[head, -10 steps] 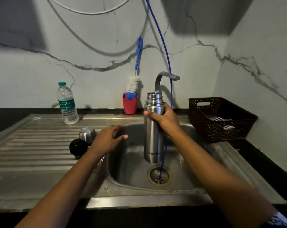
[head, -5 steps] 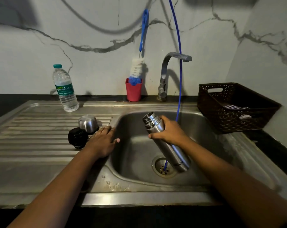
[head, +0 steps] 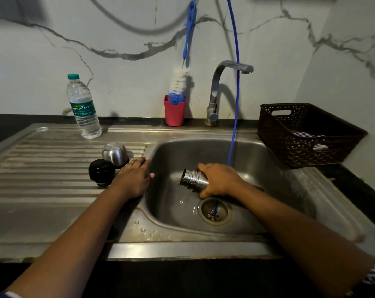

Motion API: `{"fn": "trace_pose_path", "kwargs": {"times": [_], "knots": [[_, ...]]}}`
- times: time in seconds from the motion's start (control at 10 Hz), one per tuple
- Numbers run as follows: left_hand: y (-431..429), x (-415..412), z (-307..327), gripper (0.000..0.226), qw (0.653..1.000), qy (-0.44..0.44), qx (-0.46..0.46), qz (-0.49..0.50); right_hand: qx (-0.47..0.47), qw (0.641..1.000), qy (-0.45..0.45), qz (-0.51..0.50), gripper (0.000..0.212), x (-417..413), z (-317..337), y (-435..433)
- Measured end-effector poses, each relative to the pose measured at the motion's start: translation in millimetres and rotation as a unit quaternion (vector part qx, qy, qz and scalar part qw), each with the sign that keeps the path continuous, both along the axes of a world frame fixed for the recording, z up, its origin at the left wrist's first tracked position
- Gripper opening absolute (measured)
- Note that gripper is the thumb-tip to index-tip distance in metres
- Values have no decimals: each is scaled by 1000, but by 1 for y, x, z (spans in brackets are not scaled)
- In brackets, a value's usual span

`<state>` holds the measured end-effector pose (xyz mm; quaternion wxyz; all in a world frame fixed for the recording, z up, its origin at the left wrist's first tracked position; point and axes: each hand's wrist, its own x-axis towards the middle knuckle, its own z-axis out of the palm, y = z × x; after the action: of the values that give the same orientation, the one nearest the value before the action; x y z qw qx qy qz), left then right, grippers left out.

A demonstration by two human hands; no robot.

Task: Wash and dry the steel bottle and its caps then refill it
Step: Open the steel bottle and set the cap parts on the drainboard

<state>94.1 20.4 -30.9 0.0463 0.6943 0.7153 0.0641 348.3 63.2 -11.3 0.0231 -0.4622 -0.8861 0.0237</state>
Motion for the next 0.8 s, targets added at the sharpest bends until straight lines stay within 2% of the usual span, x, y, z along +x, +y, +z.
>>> {"fn": "trace_pose_path", "kwargs": {"times": [0.3,0.8], "knots": [[0,-1,0,61,1000,2,-8,3,9,997,-76,19,69,0,-3,0],[0,0,1,62,1000,-6,-8,7,22,992,-124,14,70,-1,-5,2]]}}
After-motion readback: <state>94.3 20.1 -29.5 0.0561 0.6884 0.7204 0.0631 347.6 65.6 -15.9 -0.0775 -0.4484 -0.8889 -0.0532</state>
